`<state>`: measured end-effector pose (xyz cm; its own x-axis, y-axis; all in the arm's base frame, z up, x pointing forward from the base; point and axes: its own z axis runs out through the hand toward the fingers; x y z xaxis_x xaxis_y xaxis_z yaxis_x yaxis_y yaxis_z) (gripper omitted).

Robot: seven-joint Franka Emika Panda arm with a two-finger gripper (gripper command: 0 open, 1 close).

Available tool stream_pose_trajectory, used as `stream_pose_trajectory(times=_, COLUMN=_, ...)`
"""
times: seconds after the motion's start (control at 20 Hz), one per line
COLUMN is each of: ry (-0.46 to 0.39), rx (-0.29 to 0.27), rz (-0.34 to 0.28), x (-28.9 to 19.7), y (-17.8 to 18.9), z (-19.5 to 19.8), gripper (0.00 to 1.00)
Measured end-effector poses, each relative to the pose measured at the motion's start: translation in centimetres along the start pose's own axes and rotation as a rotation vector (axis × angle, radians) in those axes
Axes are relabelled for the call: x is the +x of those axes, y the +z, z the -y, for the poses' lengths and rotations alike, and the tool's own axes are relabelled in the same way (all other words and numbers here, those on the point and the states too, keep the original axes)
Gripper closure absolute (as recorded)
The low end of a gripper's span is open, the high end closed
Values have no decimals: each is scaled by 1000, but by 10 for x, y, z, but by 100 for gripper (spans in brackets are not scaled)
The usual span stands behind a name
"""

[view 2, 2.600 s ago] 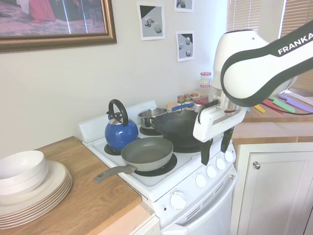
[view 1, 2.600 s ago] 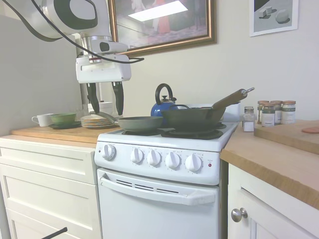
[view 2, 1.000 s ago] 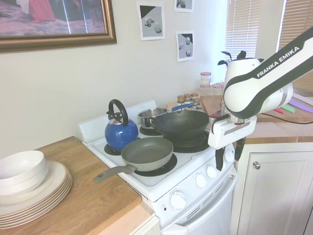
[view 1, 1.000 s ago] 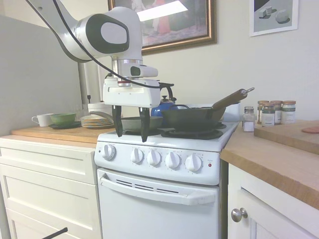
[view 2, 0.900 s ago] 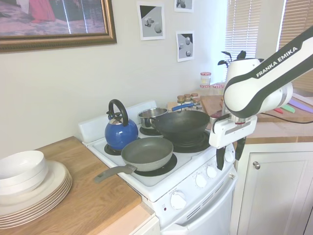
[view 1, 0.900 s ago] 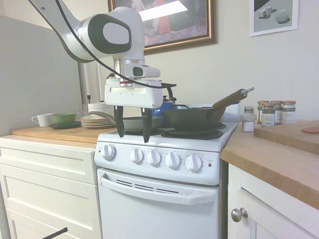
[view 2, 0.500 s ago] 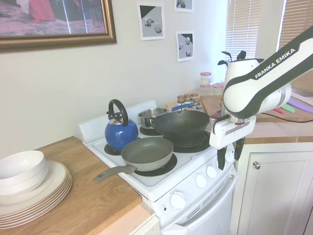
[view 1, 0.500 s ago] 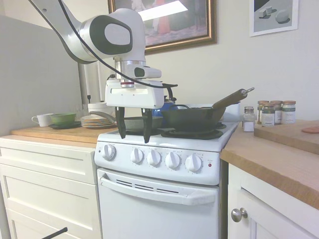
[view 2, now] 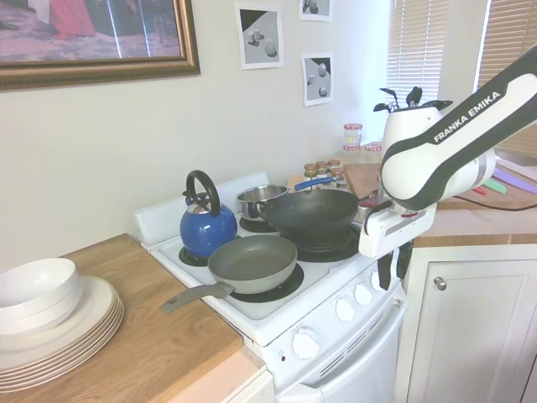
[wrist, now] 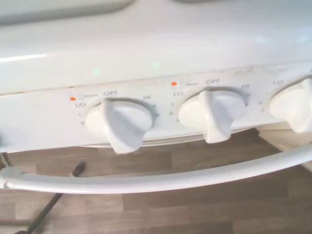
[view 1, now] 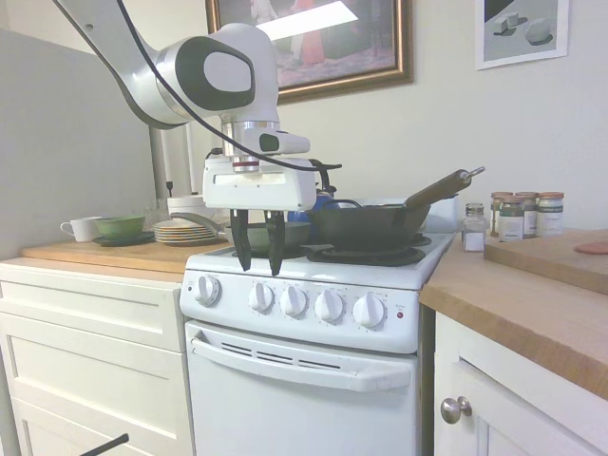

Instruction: Turn on the stove on the top right

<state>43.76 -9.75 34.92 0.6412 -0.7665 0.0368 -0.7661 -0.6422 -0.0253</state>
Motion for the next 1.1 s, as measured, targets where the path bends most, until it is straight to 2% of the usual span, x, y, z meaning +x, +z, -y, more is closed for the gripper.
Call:
stream_pose_trajectory(times=0.6, ry=24, rx=-20, rz=-27, x=16, y=7, z=-1, gripper=100)
stream_pose_trajectory(times=1.1, ry=80, rx=-43, rz=-56, x=37, y=17, z=-8, gripper=100)
